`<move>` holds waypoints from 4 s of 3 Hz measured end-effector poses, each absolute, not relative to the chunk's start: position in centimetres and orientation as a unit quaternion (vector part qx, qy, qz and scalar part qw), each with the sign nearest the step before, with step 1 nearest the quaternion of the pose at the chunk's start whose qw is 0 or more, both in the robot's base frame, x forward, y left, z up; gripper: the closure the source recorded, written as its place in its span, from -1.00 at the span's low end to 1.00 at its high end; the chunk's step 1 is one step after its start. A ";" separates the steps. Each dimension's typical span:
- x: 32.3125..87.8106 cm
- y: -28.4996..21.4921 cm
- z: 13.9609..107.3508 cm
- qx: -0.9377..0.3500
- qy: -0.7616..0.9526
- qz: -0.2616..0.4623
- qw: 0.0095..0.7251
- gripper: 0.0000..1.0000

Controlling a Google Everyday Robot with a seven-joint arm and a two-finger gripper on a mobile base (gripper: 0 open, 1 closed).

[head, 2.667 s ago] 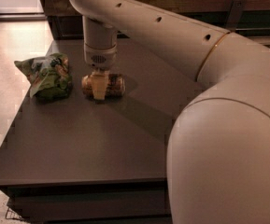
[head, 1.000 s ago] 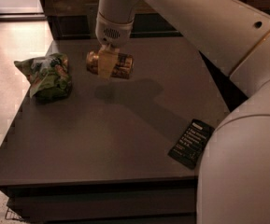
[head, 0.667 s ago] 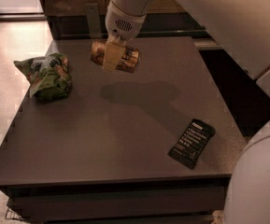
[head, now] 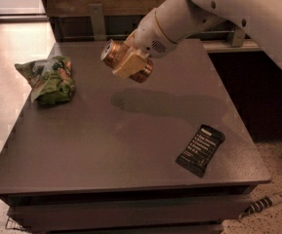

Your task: Place orange can upright

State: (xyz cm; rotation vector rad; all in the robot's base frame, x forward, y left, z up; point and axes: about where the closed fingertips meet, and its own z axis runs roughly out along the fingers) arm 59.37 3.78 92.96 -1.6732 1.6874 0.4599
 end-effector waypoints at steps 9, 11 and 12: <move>56.6 11.1 90.3 -0.484 0.549 0.369 0.573 1.00; 57.7 11.1 90.5 -0.470 0.569 0.364 0.569 1.00; 58.7 11.2 89.9 -0.464 0.577 0.364 0.564 1.00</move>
Offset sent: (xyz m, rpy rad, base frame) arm 0.0268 0.0481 0.0033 0.5479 -0.1991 0.0056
